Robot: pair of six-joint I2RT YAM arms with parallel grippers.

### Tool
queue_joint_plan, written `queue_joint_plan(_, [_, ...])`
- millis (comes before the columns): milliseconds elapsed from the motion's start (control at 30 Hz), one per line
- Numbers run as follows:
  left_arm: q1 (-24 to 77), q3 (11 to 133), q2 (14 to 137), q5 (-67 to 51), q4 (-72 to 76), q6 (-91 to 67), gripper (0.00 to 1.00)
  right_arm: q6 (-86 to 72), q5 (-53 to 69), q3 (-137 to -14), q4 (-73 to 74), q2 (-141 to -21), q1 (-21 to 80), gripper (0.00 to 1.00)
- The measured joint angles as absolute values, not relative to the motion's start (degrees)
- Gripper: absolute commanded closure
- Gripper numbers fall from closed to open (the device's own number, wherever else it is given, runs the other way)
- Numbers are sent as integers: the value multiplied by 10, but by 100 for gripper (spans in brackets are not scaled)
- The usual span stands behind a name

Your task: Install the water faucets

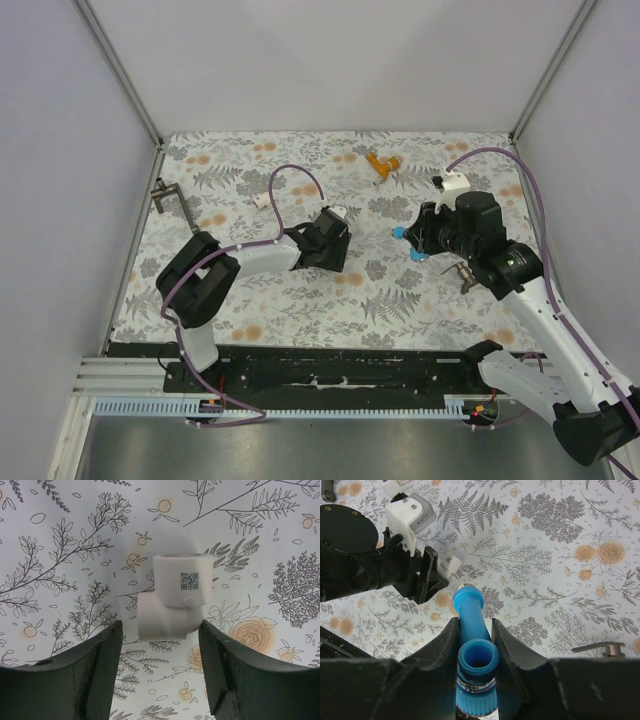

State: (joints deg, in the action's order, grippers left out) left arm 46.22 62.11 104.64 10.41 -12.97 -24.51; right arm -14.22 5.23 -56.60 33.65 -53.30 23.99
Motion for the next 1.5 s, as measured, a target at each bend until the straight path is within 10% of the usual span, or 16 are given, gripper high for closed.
queue_joint_plan(367, [463,621,1057,104,-86,-233,37,-139,53,-558,341,-532,240,100])
queue_joint_plan(900, [464,524,978,102,-42,-195,98,-119,79,-559,367,-550,240,100])
queue_joint_plan(1500, [464,411,556,-115,37,76,98,39,350,-781,436,-618,239,100])
